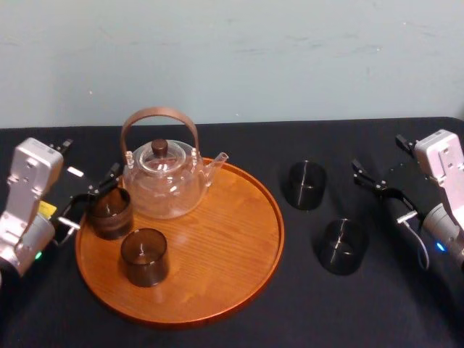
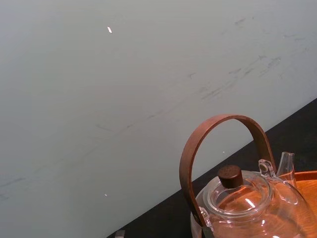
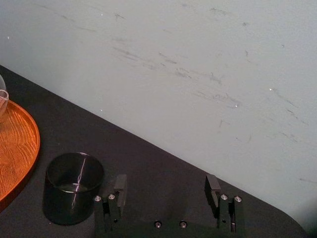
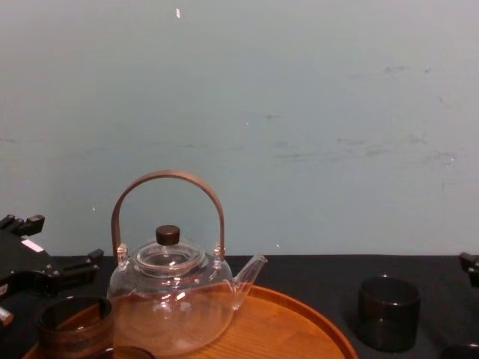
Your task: Pick up the glass from the table and place it on the tray.
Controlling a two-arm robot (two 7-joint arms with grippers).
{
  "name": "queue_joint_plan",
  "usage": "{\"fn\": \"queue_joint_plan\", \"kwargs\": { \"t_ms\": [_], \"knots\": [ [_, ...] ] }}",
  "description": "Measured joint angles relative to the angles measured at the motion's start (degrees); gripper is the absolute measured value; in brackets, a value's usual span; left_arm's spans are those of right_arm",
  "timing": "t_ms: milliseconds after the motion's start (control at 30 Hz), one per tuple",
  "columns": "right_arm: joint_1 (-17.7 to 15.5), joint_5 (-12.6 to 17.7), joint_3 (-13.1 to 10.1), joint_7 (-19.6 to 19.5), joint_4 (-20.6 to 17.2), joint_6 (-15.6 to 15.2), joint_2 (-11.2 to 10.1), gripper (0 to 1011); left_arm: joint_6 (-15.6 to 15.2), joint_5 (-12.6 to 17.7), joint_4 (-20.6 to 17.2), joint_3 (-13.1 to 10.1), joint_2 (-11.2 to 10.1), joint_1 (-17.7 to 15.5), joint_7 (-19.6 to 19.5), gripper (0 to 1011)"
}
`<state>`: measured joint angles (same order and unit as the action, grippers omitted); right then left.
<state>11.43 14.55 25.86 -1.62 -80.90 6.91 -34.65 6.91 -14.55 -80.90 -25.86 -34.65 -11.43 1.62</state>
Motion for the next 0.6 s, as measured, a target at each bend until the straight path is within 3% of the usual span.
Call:
{"fn": "queue_joint_plan", "kwargs": {
  "t_ms": [600],
  "knots": [
    [0.00,0.00,0.00,0.00,0.00,0.00,0.00,1002,0.00,0.00,0.00,0.00,0.00,0.00,0.00,1001]
  ]
}}
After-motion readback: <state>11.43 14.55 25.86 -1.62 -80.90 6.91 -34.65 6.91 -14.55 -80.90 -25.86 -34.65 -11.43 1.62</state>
